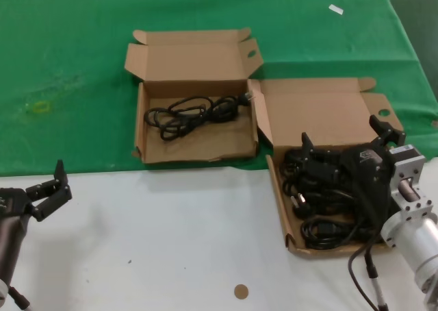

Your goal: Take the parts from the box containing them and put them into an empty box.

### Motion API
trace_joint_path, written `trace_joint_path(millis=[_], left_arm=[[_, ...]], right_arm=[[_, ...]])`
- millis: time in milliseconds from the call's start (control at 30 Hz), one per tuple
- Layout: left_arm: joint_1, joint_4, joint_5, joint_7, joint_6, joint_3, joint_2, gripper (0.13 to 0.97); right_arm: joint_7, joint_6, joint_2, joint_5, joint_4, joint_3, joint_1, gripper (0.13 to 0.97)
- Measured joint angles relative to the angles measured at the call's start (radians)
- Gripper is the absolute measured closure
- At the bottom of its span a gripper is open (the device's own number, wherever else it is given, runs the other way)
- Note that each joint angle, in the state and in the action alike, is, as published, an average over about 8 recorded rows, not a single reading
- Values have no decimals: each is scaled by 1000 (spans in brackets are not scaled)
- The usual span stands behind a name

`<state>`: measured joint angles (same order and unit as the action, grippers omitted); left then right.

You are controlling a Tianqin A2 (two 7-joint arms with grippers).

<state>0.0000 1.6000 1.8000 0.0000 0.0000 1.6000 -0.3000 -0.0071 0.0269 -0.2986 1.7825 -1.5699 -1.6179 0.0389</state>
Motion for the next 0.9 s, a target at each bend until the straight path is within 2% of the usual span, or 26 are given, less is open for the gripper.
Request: trace_joint_path(millis=[900], left_arm=[[0,0,0,0,0,0,0,132]], right_arm=[[0,0,0,0,0,0,0,129]])
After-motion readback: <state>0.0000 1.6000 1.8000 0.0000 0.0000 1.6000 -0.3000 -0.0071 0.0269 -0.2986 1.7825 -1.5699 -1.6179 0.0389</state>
